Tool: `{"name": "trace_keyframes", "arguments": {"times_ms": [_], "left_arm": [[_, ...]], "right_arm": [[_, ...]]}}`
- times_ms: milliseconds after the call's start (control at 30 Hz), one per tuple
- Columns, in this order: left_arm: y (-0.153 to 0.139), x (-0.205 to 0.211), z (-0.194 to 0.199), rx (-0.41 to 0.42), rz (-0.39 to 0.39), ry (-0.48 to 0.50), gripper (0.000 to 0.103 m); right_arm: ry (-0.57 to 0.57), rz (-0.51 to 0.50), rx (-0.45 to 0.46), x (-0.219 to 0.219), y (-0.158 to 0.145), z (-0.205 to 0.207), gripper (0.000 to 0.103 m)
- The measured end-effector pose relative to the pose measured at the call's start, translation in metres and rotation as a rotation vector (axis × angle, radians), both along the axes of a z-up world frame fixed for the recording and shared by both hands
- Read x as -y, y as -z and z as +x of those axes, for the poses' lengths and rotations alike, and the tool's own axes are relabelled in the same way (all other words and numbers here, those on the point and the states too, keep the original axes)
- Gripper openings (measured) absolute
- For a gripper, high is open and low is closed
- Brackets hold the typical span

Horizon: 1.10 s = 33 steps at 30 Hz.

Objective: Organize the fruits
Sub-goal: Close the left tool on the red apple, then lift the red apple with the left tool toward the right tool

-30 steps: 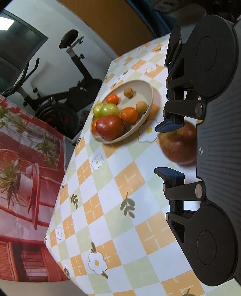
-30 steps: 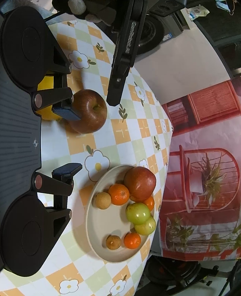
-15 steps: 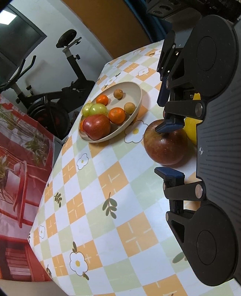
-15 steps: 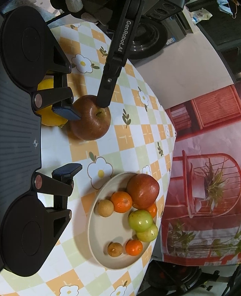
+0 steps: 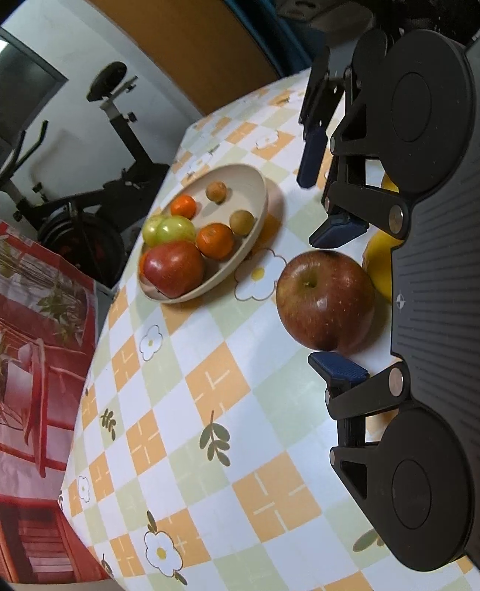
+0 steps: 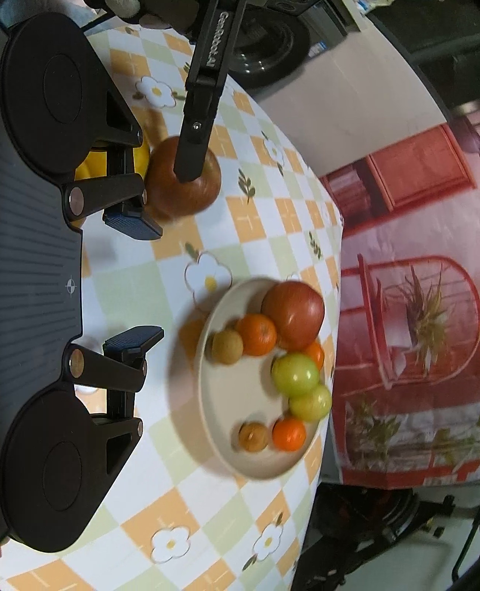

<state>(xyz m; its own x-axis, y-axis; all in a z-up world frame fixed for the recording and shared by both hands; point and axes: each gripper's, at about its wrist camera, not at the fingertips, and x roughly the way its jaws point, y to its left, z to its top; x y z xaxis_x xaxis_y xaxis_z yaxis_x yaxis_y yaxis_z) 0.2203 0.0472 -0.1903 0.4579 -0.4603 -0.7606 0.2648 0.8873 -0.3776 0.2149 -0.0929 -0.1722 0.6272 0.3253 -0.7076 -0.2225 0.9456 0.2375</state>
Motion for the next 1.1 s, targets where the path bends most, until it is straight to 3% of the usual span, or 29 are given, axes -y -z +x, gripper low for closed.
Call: {"name": "trace_keyframes", "arguments": {"times_ms": [300, 700, 1000, 1100], "left_arm": [[0.003, 0.008, 0.004, 0.01, 0.013, 0.017, 0.066], [0.008, 0.03, 0.027, 0.03, -0.035, 0.015, 0.065], [0.012, 0.037, 0.042, -0.031, -0.091, 0.026, 0.066], [0.011, 0.031, 0.04, -0.031, -0.071, 0.026, 0.066]], "right_arm": [[0.013, 0.01, -0.003, 0.005, 0.005, -0.002, 0.048], [0.007, -0.008, -0.001, 0.003, 0.007, 0.0, 0.048], [-0.057, -0.036, 0.017, -0.009, 0.01, 0.012, 0.05], [-0.083, -0.043, 0.03, -0.015, 0.011, 0.016, 0.052]]}}
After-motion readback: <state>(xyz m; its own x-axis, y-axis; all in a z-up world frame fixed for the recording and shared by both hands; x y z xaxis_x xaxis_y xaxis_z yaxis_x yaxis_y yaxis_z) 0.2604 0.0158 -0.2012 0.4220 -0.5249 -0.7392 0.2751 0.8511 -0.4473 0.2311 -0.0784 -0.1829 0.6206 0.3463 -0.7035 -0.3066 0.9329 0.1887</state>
